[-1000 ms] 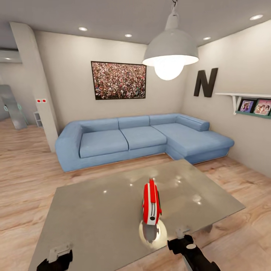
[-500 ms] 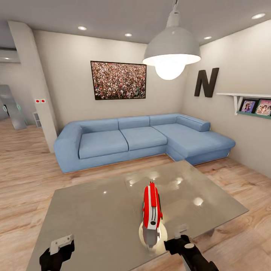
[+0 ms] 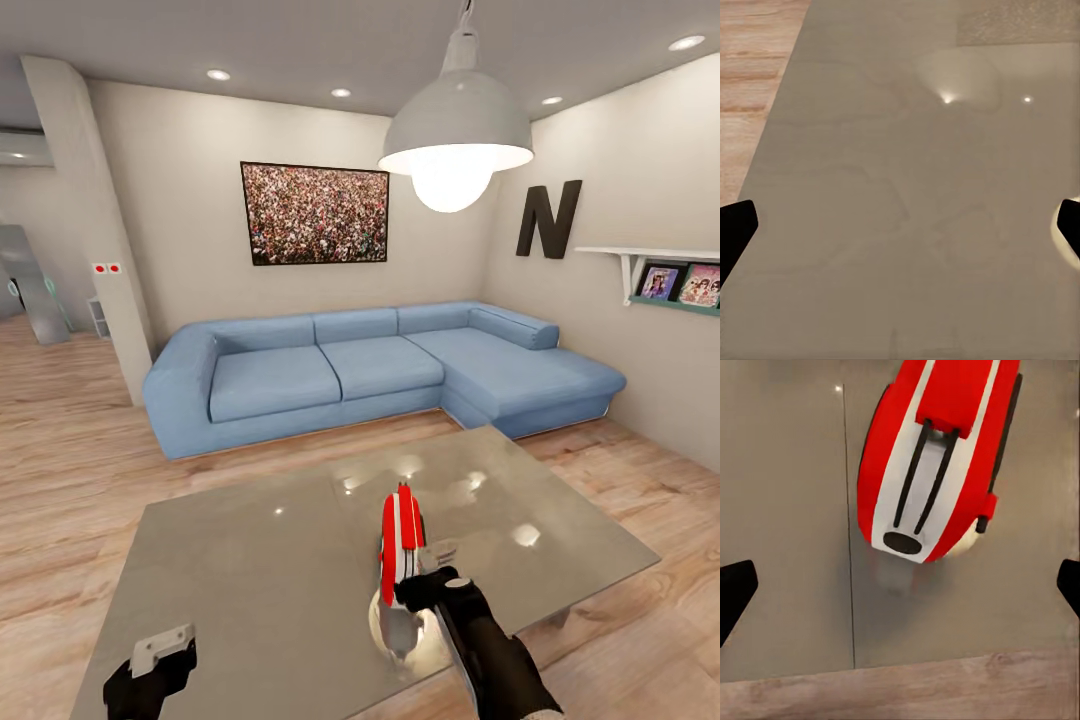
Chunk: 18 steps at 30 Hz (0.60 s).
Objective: Turn on the radio receiver that's on the table in the living room.
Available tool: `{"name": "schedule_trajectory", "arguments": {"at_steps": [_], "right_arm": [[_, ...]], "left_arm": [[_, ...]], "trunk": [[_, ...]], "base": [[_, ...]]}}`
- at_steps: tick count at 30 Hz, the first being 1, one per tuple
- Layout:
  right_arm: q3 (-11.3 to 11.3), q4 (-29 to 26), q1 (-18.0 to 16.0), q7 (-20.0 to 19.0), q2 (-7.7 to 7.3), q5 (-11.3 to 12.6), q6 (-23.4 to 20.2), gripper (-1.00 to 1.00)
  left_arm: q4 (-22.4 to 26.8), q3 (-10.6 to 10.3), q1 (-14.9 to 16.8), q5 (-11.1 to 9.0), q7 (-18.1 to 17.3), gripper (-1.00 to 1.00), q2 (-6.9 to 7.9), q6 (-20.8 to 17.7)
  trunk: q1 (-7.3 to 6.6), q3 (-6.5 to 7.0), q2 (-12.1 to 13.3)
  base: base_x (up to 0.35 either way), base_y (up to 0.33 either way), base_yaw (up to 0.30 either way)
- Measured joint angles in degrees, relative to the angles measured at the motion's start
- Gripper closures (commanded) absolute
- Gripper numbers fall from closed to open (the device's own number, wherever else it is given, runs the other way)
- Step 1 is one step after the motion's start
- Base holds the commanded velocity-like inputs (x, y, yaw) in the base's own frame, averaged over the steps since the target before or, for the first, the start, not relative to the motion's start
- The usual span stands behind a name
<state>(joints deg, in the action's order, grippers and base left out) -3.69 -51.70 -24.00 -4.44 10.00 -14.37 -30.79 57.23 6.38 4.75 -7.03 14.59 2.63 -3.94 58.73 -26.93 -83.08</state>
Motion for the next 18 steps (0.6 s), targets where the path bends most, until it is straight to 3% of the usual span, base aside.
{"name": "schedule_trajectory", "arguments": {"at_steps": [3,6,7,9,18], "right_arm": [[-0.13,-6.48,-1.16,0.03,0.00,1.08,-3.35,-1.00],[-0.22,-9.26,-3.69,0.02,0.00,2.73,-6.93,-1.00],[-0.23,-9.54,-4.37,0.01,0.00,3.17,-7.87,-1.00],[-0.30,-10.58,-8.13,-0.03,0.00,6.38,-11.96,-1.00],[-0.26,-11.21,-16.29,-0.04,0.00,9.46,-17.45,-1.00]], "left_arm": [[-0.01,-0.04,0.00,0.00,0.00,-1.00,0.00,-0.01],[-0.04,-0.05,0.00,0.00,-0.04,-1.00,-0.09,0.01],[-0.05,-0.07,0.00,0.00,-0.05,-1.00,-0.11,0.02],[-0.49,-0.25,0.00,0.00,-0.08,-1.00,-0.24,-0.01],[-0.83,-0.42,0.00,0.00,-0.37,-1.00,-0.29,-0.09]], "trunk": [[0.00,0.00,0.00],[0.00,0.00,0.00],[0.00,0.00,0.00],[0.00,0.00,0.00],[0.00,0.00,0.00]], "base": [[0.000,0.000,0.000],[0.000,0.000,0.000],[0.000,0.000,0.000],[0.000,0.000,0.000],[0.000,0.000,0.000]]}}
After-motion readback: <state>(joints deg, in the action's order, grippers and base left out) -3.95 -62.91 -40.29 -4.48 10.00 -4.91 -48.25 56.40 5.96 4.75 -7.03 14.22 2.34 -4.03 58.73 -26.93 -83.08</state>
